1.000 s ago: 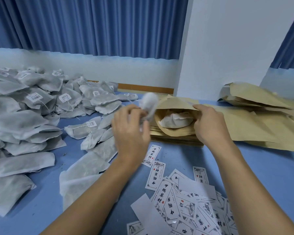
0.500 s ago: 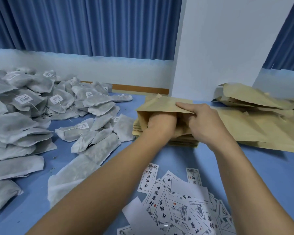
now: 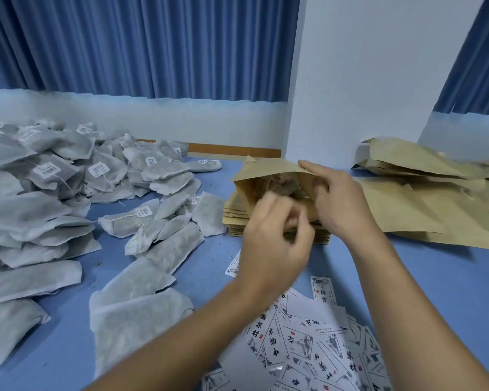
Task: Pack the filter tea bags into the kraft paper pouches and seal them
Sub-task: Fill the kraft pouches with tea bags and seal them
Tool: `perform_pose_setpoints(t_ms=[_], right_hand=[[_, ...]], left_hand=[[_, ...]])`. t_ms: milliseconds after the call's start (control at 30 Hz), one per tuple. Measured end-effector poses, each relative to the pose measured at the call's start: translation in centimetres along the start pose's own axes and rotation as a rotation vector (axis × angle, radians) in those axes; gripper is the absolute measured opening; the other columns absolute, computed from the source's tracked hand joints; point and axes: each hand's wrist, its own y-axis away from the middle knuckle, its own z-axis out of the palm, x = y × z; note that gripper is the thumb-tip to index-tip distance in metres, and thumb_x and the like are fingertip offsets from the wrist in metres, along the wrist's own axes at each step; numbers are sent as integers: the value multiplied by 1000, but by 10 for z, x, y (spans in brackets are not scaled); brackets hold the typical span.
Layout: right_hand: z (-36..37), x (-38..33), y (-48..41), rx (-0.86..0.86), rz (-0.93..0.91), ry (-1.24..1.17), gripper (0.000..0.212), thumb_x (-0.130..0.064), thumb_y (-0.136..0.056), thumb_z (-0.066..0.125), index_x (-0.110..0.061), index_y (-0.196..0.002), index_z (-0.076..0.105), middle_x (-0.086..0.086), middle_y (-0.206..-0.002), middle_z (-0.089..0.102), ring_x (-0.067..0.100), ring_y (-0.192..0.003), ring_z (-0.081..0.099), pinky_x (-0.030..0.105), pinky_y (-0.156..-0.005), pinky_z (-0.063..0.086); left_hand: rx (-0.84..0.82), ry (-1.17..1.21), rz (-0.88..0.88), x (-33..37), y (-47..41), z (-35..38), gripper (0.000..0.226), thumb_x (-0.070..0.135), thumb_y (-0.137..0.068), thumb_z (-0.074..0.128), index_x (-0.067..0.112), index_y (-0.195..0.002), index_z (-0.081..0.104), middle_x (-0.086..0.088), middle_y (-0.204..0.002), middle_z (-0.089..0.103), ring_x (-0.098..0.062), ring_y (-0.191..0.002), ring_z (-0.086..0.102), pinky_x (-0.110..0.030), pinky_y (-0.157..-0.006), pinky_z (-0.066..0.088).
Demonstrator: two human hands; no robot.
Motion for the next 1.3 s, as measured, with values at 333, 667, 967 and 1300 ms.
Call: perform_pose_setpoints(t_ms=[333, 667, 967, 1300], right_hand=[[3, -2, 32, -219, -228, 13, 68, 13, -89, 42, -31, -137, 61, -9, -140, 58, 9, -132, 51, 6, -105, 29], [-7, 14, 77, 202, 124, -204, 53, -55, -90, 64, -31, -136, 54, -16, -137, 54, 2, -128, 49, 29, -102, 42], [6, 34, 94, -59, 554, -834, 18, -20, -94, 69, -2, -94, 70, 9, -65, 58, 16, -54, 46, 27, -53, 37], [9, 22, 107, -83, 558, -1023, 21, -20, -89, 73, -4, -102, 71, 5, -75, 68, 12, -60, 61, 19, -55, 51]], left_hand=[[-123, 1268, -1029, -10, 6, -31, 78, 74, -75, 64, 23, -135, 60, -12, -129, 68, -32, -120, 65, -56, -99, 52], [175, 1059, -1228, -22, 8, -30, 39, 47, -106, 41, 15, -117, 59, -11, -89, 77, -35, -83, 76, -46, -58, 60], [120, 1179, -1177, -25, 26, -26, 52, 51, -102, 43, 9, -129, 58, -13, -102, 76, -30, -81, 76, -29, -57, 58], [38, 821, -1057, -18, 42, -6, 21, 25, -89, 75, 6, -85, 67, -7, -63, 62, -16, -51, 53, -28, -49, 30]])
